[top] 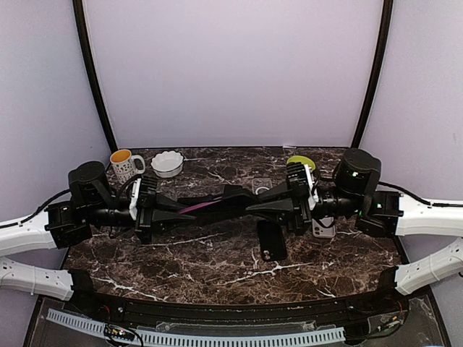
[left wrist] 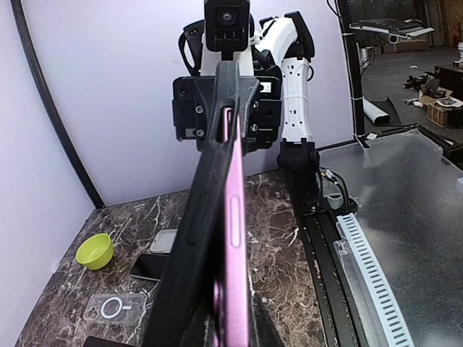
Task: Take the phone out of the phone case
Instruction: Pass from the right arm to the left
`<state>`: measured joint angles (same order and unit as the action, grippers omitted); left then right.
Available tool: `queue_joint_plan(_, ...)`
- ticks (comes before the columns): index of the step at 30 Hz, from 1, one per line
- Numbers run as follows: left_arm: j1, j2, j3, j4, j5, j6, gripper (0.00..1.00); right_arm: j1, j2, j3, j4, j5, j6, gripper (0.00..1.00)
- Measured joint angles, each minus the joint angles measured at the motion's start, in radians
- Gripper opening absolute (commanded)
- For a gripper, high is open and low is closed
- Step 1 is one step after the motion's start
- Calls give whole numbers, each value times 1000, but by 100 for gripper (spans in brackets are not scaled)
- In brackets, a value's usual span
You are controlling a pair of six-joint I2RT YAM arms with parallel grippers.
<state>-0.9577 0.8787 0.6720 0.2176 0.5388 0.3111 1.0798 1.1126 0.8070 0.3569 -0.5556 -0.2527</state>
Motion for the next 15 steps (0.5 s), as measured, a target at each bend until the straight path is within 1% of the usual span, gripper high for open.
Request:
queue_joint_plan(1,-1,2,0,3,-8,-3,0,0,0,-1,2,2,2,4)
queue_joint_plan(2,-2,5,0,6,-13,-4,0,0,-2,-3,5,5,4,14)
queue_joint_plan(3,-2,8,0,9,-20,-4,0,0,-4,-8,11,14,8,30)
queue_joint_plan(4,-2,13,0,12,-25,-5,0,0,-7,-15,17,26,16,55)
queue_joint_plan(5,-3,17,0,15,-31,-4,0,0,-10,-23,26,38,34,74)
queue_joint_plan(6,-6,29,0,17,-48,-3,0,3,-10,-31,42,49,51,89)
queue_joint_plan(7,-8,42,0,13,-60,0,0,9,-14,-42,55,62,71,97)
queue_joint_plan(8,-10,57,-4,10,-74,5,0,14,-20,-56,64,80,89,98)
queue_joint_plan(11,-10,79,-19,-15,-103,30,0,18,-56,-100,56,137,138,99)
queue_joint_plan(15,-10,79,-24,-61,-133,92,0,19,-119,-130,-11,245,205,99)
